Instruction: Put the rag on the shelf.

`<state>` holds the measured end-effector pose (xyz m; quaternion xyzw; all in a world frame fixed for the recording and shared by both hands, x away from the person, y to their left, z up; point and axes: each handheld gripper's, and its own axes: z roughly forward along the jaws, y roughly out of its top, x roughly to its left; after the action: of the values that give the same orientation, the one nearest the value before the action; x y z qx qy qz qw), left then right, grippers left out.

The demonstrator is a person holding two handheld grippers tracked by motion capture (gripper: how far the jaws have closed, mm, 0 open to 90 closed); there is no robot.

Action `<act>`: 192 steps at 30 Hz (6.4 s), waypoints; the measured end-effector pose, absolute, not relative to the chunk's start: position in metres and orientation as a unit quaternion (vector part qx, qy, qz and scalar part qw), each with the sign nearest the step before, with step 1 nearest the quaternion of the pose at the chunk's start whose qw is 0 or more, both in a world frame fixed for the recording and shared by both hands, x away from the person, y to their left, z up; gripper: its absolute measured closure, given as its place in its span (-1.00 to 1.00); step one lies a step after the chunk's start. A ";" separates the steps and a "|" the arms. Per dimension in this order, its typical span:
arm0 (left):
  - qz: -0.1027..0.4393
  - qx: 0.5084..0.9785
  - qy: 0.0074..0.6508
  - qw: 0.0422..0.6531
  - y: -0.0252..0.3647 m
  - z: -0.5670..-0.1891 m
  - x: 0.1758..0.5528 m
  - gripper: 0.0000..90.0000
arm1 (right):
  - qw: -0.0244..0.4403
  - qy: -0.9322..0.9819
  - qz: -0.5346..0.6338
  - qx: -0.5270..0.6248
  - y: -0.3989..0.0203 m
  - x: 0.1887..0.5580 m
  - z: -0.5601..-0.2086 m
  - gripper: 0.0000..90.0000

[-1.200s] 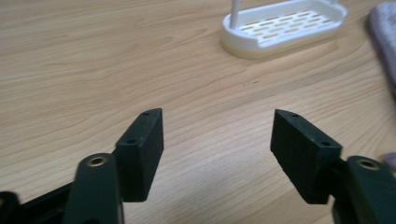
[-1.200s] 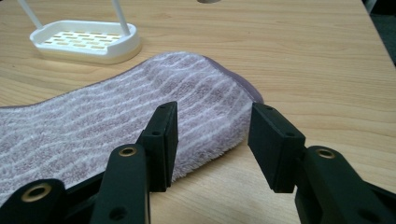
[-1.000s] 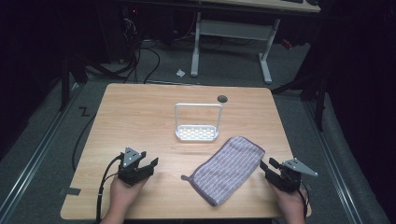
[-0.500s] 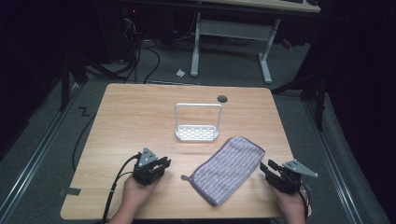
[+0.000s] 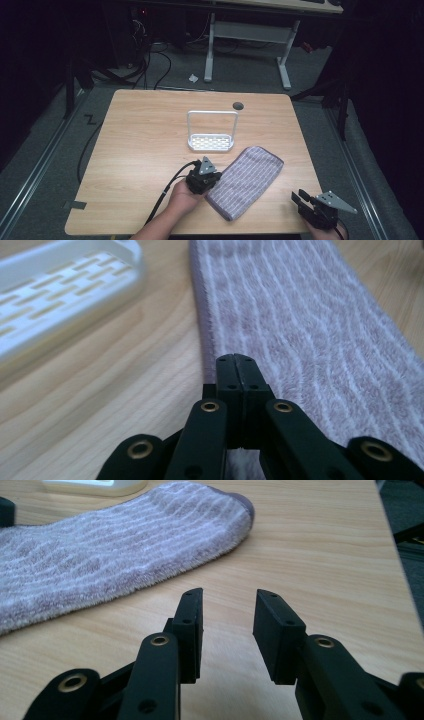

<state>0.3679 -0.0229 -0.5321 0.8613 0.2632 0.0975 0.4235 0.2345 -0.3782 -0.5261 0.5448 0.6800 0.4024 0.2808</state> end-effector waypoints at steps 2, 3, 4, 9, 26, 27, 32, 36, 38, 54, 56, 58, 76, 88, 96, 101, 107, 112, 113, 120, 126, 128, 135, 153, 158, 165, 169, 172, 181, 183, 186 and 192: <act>0.092 0.868 0.256 0.416 -0.027 -0.536 0.366 1.00 | 0.283 0.675 0.405 0.548 -0.381 0.230 -0.525 0.46; 0.101 0.870 0.248 0.413 -0.029 -0.537 0.363 1.00 | 0.283 0.673 0.406 0.549 -0.382 0.228 -0.525 0.46; 0.107 0.873 0.242 0.410 -0.030 -0.536 0.360 1.00 | 0.282 0.672 0.407 0.550 -0.382 0.228 -0.525 0.47; 0.108 0.876 0.235 0.407 -0.021 -0.537 0.345 1.00 | 0.274 0.683 0.414 0.536 -0.370 0.238 -0.522 0.49; 0.081 0.830 0.310 0.457 0.042 -0.524 0.302 0.69 | 0.162 0.814 0.377 0.411 -0.254 0.326 -0.536 0.87; 0.081 0.831 0.313 0.452 0.042 -0.525 0.304 0.69 | 0.159 0.819 0.378 0.400 -0.247 0.326 -0.536 0.87; 0.058 0.846 0.319 0.423 0.041 -0.537 0.301 0.77 | 0.153 0.833 0.380 0.372 -0.225 0.321 -0.536 0.85; 0.034 0.853 0.298 0.427 0.038 -0.539 0.284 0.77 | 0.145 0.836 0.383 0.364 -0.217 0.322 -0.536 0.78; 0.030 0.854 0.296 0.427 0.037 -0.538 0.282 0.74 | 0.147 0.831 0.389 0.368 -0.219 0.322 -0.533 0.72; 0.119 0.804 0.396 0.428 0.031 -0.538 0.375 0.12 | 0.179 0.818 0.370 0.402 -0.237 0.313 -0.538 0.62; 0.124 0.807 0.390 0.427 0.024 -0.541 0.376 0.12 | 0.178 0.816 0.373 0.404 -0.238 0.313 -0.539 0.62; 0.130 0.814 0.379 0.422 0.018 -0.540 0.377 0.17 | 0.177 0.816 0.375 0.403 -0.238 0.314 -0.539 0.62; 0.111 0.811 0.384 0.428 0.019 -0.542 0.363 0.72 | 0.170 0.781 0.358 0.483 -0.227 0.355 -0.528 -0.01; 0.113 0.816 0.373 0.427 0.019 -0.541 0.357 0.71 | 0.187 0.805 0.360 0.432 -0.212 0.339 -0.536 0.87; 0.114 0.788 0.383 0.468 0.029 -0.540 0.352 0.74 | 0.222 0.782 0.403 0.420 -0.213 0.322 -0.523 0.88; 0.120 0.772 0.389 0.488 0.033 -0.534 0.346 0.75 | 0.246 0.774 0.416 0.409 -0.211 0.316 -0.518 0.88; 0.152 0.756 0.387 0.505 0.040 -0.526 0.336 0.76 | 0.255 0.763 0.437 0.402 -0.208 0.315 -0.514 0.88; 0.177 0.746 0.382 0.515 0.046 -0.519 0.326 0.76 | 0.274 0.759 0.448 0.385 -0.200 0.313 -0.509 0.88; 0.183 0.744 0.383 0.517 0.047 -0.517 0.324 0.76 | 0.278 0.761 0.447 0.379 -0.198 0.313 -0.508 0.88; 0.223 0.720 0.370 0.543 0.057 -0.488 0.314 0.75 | 0.306 0.743 0.474 0.359 -0.188 0.306 -0.488 0.88; 0.235 0.709 0.369 0.554 0.059 -0.471 0.314 0.76 | 0.325 0.732 0.488 0.348 -0.183 0.306 -0.473 0.88; 0.240 0.704 0.365 0.560 0.059 -0.464 0.313 0.76 | 0.332 0.724 0.496 0.347 -0.184 0.305 -0.467 0.88; 0.253 0.685 0.357 0.583 0.059 -0.438 0.306 0.76 | 0.355 0.700 0.522 0.334 -0.185 0.298 -0.439 0.88; 0.304 0.655 0.312 0.617 0.060 -0.379 0.316 0.76 | 0.395 0.648 0.573 0.308 -0.183 0.303 -0.375 0.88; 0.317 0.650 0.300 0.622 0.058 -0.366 0.322 0.76 | 0.402 0.639 0.581 0.304 -0.184 0.307 -0.361 0.88; 0.320 0.647 0.291 0.628 0.057 -0.355 0.336 0.76 | 0.403 0.634 0.583 0.310 -0.187 0.319 -0.349 0.88; 0.322 0.645 0.294 0.628 0.055 -0.350 0.348 0.76 | 0.401 0.632 0.581 0.319 -0.190 0.330 -0.344 0.88; 0.322 0.644 0.300 0.626 0.051 -0.348 0.358 0.76 | 0.404 0.627 0.580 0.327 -0.192 0.339 -0.342 0.88; 0.348 0.637 0.298 0.620 0.042 -0.334 0.391 0.76 | 0.409 0.614 0.580 0.344 -0.194 0.369 -0.330 0.88; 0.354 0.634 0.296 0.621 0.042 -0.332 0.398 0.76 | 0.409 0.610 0.584 0.346 -0.193 0.377 -0.326 0.88; 0.361 0.631 0.300 0.618 0.042 -0.330 0.409 0.76 | 0.405 0.608 0.588 0.348 -0.192 0.388 -0.323 0.88; 0.342 0.635 0.322 0.613 0.045 -0.329 0.437 0.76 | 0.400 0.611 0.583 0.357 -0.187 0.415 -0.320 0.87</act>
<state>0.4373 0.0447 -0.3289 0.6350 0.3221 0.3418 0.6134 0.4150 -0.1874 -0.3205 0.3566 0.6111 0.5828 0.3997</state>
